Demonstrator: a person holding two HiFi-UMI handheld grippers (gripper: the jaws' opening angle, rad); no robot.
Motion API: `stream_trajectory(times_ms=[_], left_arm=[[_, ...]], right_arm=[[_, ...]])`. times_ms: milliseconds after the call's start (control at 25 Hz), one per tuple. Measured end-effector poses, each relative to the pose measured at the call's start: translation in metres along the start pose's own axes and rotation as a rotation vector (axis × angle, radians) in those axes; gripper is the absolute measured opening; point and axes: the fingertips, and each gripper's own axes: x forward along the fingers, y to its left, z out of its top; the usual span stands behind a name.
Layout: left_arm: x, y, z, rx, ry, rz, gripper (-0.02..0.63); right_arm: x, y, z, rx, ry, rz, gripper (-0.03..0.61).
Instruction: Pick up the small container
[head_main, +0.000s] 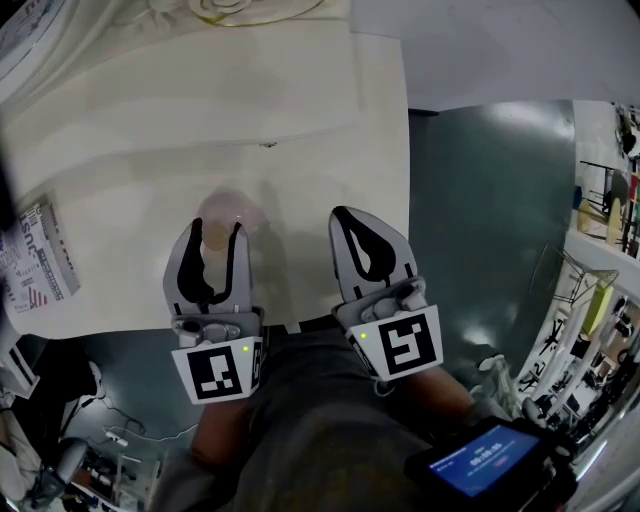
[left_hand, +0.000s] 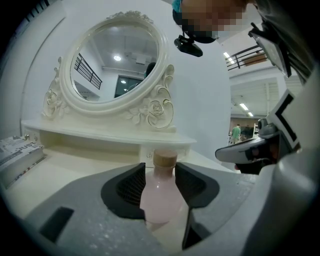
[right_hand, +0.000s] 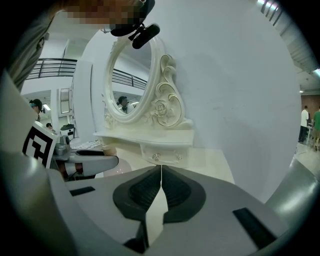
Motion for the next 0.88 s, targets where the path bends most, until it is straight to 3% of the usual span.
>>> stream_trajectory(times_ms=[480, 880], left_arm=[[-0.0016, -0.0035, 0.0014, 0.032, 0.011, 0.002, 0.14], [-0.0029, -0.0075, -0.0024, 0.082, 0.016, -0.017, 0.133]], right_arm=[[0.0017, 0.001, 0.0011, 0.003, -0.002, -0.001, 0.014], [0.0037, 0.0033, 0.0018, 0.002, -0.005, 0.004, 0.014]])
